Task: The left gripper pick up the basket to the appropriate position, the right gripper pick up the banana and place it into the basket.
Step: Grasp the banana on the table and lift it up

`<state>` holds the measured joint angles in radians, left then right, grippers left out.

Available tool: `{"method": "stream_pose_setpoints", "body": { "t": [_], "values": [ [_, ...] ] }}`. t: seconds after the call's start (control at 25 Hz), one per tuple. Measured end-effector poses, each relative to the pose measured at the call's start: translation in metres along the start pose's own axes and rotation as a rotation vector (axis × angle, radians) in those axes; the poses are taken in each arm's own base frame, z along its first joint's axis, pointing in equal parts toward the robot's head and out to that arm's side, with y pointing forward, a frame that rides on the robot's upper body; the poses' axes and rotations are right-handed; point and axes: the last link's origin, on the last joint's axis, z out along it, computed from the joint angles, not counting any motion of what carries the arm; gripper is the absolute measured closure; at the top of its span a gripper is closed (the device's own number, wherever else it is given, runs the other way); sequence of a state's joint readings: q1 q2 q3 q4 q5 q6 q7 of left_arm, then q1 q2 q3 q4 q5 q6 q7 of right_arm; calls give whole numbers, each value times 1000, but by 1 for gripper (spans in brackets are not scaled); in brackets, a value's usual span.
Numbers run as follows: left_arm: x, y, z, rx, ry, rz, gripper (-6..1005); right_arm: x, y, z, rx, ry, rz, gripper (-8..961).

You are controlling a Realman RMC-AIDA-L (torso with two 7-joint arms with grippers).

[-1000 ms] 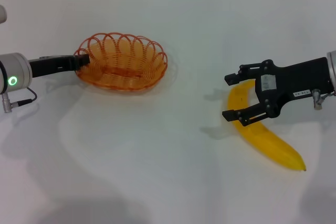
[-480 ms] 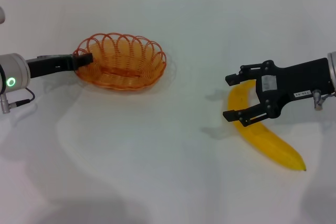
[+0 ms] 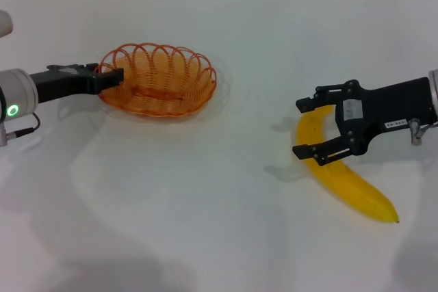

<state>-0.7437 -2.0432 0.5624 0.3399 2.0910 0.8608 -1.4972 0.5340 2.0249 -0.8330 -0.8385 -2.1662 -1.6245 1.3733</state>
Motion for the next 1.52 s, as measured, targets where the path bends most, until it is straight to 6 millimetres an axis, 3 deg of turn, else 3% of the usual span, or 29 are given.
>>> {"method": "stream_pose_setpoints", "body": {
  "t": [0.36, 0.76, 1.0, 1.52],
  "values": [
    [-7, -2, -9, 13, 95, 141, 397, 1, 0, 0, 1, 0, 3, 48],
    [-30, 2, -39, -29, 255, 288, 400, 3, -2, 0, 24, -1, 12, 48],
    [-44, 7, -58, -95, 279, 319, 401, 6, -2, 0, 38, 3, 19, 48],
    [-83, 13, -79, -144, 227, 336, 399, 2, -4, 1, 60, -29, 25, 65]
  ]
}}
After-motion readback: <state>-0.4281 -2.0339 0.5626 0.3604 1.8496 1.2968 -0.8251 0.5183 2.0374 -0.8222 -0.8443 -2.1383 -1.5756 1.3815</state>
